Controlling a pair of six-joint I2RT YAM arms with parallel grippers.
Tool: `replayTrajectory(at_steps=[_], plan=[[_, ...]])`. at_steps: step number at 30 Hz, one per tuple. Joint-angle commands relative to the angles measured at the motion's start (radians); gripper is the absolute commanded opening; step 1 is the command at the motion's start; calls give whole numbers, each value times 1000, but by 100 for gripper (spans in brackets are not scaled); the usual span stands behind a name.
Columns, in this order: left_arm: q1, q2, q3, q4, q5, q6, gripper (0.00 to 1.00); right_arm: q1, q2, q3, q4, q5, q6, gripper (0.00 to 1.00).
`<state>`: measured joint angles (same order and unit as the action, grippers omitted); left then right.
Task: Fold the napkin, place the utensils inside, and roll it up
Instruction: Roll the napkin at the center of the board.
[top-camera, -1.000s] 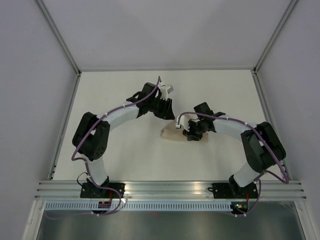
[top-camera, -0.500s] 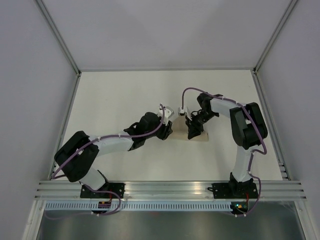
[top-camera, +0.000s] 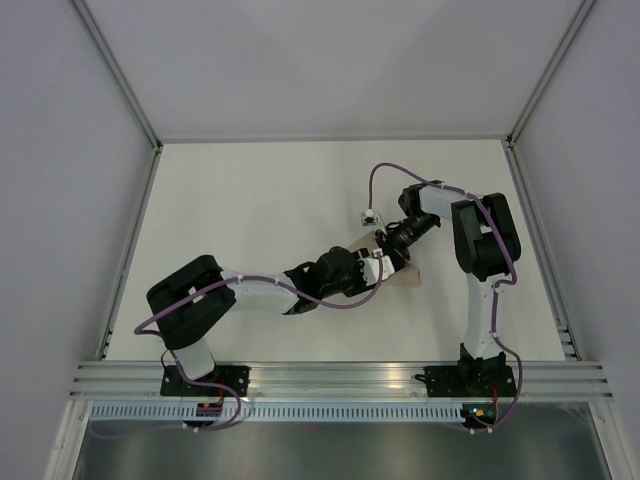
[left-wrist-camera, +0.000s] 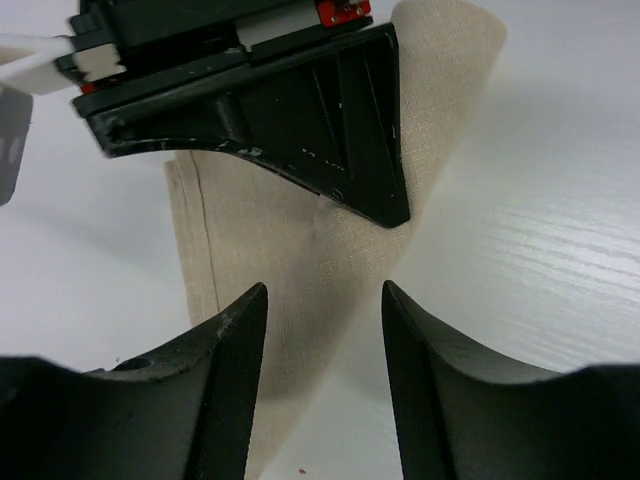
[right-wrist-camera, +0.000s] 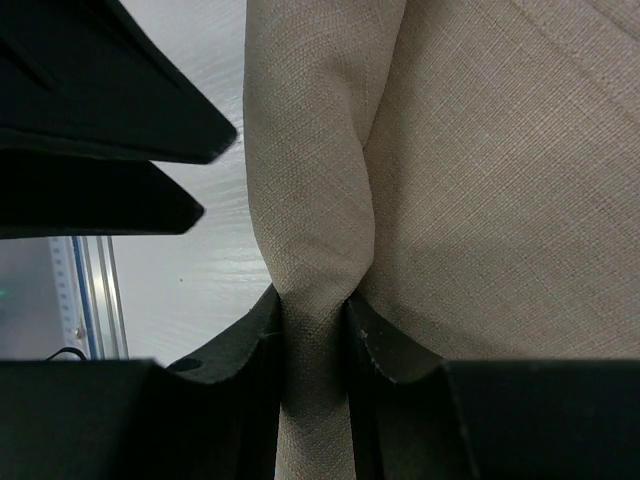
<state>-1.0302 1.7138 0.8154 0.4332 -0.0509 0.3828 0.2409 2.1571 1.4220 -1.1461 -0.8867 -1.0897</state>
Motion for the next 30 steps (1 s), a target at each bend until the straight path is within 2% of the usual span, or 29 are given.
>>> replayTrajectory(at_steps=[1,8,13,16,19,22,24,28,30], plan=[[-8,50,85,-1,11,140,56,0,73,-9,11,124,-62,22],[-7,144,155,-53,80,174,58,-3,93,11,14,135,-47,22],[16,185,203,-151,160,142,54,-5,99,23,20,141,-36,23],[51,202,240,-212,236,101,46,-5,99,28,28,143,-26,23],[108,236,295,-313,350,44,33,-5,101,35,31,141,-15,25],[134,268,344,-392,443,21,27,-3,98,43,32,137,-7,25],[159,285,369,-448,514,1,24,-5,89,46,36,135,1,29],[189,329,448,-557,597,-19,20,-15,57,41,68,127,36,45],[194,357,481,-606,629,-21,20,-20,27,35,94,121,57,49]])
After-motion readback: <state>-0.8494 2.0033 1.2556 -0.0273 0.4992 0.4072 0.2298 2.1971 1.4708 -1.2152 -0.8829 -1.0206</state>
